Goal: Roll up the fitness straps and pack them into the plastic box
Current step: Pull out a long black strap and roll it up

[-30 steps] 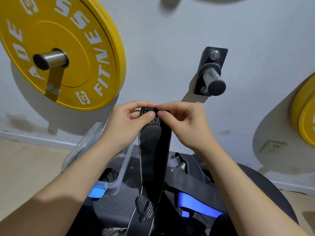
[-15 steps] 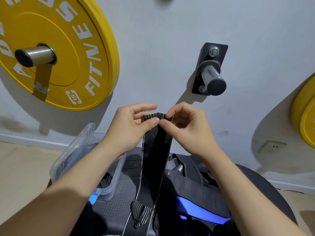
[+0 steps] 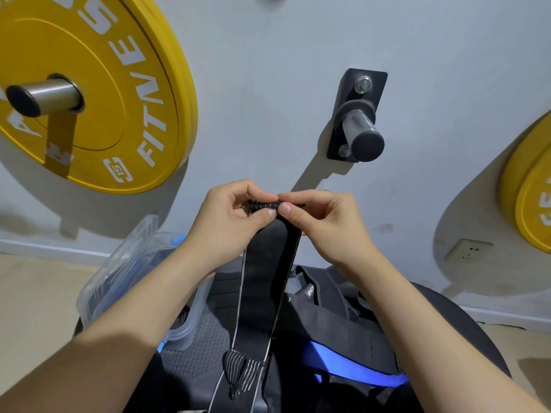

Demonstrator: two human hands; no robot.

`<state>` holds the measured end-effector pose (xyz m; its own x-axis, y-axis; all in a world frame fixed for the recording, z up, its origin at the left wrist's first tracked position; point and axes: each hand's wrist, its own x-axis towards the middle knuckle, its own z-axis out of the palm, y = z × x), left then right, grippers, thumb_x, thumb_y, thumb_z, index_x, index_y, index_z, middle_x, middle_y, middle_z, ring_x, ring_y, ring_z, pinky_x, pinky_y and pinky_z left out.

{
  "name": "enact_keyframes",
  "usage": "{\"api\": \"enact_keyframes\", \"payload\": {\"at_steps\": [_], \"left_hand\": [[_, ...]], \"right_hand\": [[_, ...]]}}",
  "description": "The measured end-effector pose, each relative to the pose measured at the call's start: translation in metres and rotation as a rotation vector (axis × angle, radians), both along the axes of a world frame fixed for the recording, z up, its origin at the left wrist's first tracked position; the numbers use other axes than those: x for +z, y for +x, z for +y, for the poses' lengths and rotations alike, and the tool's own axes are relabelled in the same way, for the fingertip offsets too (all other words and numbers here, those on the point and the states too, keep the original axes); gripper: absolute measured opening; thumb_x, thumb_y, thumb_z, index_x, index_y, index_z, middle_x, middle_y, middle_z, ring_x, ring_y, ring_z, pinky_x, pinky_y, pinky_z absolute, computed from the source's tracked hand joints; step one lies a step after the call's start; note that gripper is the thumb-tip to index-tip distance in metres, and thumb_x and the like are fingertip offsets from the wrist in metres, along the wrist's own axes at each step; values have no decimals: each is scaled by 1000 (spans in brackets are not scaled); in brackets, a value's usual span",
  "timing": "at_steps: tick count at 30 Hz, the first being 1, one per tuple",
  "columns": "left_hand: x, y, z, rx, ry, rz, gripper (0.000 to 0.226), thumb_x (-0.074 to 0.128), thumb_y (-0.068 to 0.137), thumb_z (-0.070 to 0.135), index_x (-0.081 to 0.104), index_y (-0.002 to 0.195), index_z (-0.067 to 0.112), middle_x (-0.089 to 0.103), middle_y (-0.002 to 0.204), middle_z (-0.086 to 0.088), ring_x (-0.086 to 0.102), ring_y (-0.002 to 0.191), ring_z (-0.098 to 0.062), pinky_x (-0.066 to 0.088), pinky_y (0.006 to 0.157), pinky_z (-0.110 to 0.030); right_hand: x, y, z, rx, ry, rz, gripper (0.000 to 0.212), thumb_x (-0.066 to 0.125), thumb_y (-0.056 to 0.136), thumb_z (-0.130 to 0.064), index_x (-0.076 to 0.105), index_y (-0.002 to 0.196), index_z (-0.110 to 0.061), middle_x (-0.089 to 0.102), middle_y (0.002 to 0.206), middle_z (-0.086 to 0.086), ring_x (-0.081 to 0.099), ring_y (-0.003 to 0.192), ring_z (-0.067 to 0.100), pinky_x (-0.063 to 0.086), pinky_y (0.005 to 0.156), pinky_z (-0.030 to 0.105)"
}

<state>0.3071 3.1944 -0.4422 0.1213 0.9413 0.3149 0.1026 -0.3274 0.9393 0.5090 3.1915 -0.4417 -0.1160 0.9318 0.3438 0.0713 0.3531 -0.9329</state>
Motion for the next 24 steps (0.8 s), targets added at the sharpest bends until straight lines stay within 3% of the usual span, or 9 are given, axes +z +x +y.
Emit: {"api": "enact_keyframes", "payload": {"at_steps": [2, 6, 8, 10, 11, 16, 18, 20, 24], "left_hand": [[2, -1, 0, -22, -50, -68, 23, 82, 90, -1, 83, 93, 22, 83, 96, -3, 79, 93, -19, 64, 90, -33], [5, -4, -3, -61, -43, -112, 23, 79, 91, -3, 84, 100, 17, 84, 101, -3, 79, 97, -13, 59, 87, -21], [5, -6, -5, -75, -24, -85, 29, 79, 93, -5, 82, 111, 17, 84, 109, 0, 80, 105, -14, 60, 90, -21], [5, -9, -6, -81, -33, -78, 36, 79, 92, -6, 80, 118, 19, 83, 113, 2, 79, 108, -14, 61, 93, -22], [6, -10, -6, -75, -33, -67, 36, 80, 92, -5, 81, 117, 20, 83, 112, 3, 80, 108, -14, 61, 93, -22], [1, -9, -7, 80, -10, 85, 22, 85, 92, 10, 80, 102, 30, 84, 93, 5, 82, 89, -17, 65, 89, -38], [1, -9, -8, 67, -42, 102, 22, 83, 94, 13, 75, 98, 33, 83, 89, 3, 81, 82, -25, 65, 81, -41], [3, -12, -7, 48, -27, 77, 24, 84, 92, 7, 73, 91, 29, 82, 89, 4, 79, 84, -21, 62, 75, -33], [8, -15, -6, 24, -38, -63, 19, 90, 79, 12, 78, 81, 27, 82, 92, -4, 78, 87, -19, 62, 79, -29]], "right_hand": [[1, 0, -1, 5, -4, 5, 15, 82, 94, -9, 85, 106, -18, 84, 101, -1, 81, 99, 15, 61, 87, 23], [4, 1, -2, 7, -2, -2, 19, 86, 90, -11, 86, 102, -24, 84, 100, -2, 80, 98, 18, 62, 91, 31], [4, 2, -1, 23, -4, -26, 26, 87, 89, -16, 84, 113, -27, 77, 87, -4, 74, 83, 17, 58, 86, 35], [4, 4, -1, 1, -34, -61, 36, 89, 89, -25, 79, 123, -31, 60, 75, 6, 56, 73, 22, 53, 78, 40], [5, 3, -1, -8, -44, -84, 34, 89, 89, -27, 80, 122, -29, 62, 75, 13, 55, 74, 23, 54, 77, 44], [6, -6, -2, -24, 28, -121, 10, 84, 93, -10, 82, 101, -17, 81, 91, 16, 74, 89, 45, 61, 88, 57], [8, -6, -2, -29, 35, -101, 13, 85, 91, -8, 83, 99, -17, 81, 91, 16, 75, 86, 40, 61, 87, 53], [9, -7, -3, -21, 30, -89, 15, 87, 89, -6, 84, 97, -17, 81, 91, 18, 73, 82, 29, 61, 84, 48], [10, -8, -3, 21, 23, -13, 18, 87, 87, 0, 84, 97, -14, 84, 93, 6, 80, 90, 23, 64, 86, 33]]}}
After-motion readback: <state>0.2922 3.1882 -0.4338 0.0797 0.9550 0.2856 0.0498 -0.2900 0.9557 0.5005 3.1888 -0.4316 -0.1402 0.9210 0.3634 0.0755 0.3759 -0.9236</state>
